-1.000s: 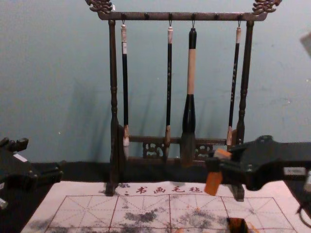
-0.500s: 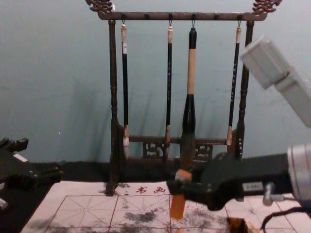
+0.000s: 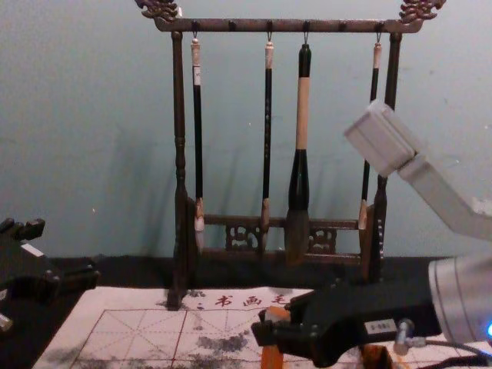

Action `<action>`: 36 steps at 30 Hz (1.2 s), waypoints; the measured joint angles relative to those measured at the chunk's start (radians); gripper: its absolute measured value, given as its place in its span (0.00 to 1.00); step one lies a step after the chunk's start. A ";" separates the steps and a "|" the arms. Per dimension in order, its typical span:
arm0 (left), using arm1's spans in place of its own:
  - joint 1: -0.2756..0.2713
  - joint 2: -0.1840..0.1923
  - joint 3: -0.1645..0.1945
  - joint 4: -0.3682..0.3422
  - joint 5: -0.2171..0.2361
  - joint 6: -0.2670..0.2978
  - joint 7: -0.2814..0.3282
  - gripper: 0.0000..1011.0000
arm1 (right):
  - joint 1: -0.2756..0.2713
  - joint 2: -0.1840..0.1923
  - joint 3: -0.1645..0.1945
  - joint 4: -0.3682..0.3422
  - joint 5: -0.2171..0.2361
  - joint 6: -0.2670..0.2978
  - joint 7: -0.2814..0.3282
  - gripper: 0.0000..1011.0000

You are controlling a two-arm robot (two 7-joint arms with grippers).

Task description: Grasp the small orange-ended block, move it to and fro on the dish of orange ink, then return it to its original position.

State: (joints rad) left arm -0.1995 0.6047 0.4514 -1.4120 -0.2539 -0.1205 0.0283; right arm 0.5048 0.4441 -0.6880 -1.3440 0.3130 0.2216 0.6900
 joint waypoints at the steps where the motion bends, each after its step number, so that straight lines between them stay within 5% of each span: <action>1: 0.000 0.000 0.000 0.000 0.000 0.000 0.000 0.99 | 0.001 -0.002 -0.002 0.003 0.000 0.001 -0.002 0.11; 36: 0.000 0.000 0.000 0.000 0.000 0.000 0.000 0.99 | 0.016 -0.017 -0.015 0.044 -0.031 0.011 -0.025 0.11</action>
State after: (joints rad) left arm -0.1995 0.6047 0.4514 -1.4120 -0.2539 -0.1205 0.0283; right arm 0.5208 0.4274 -0.7028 -1.2996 0.2820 0.2323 0.6647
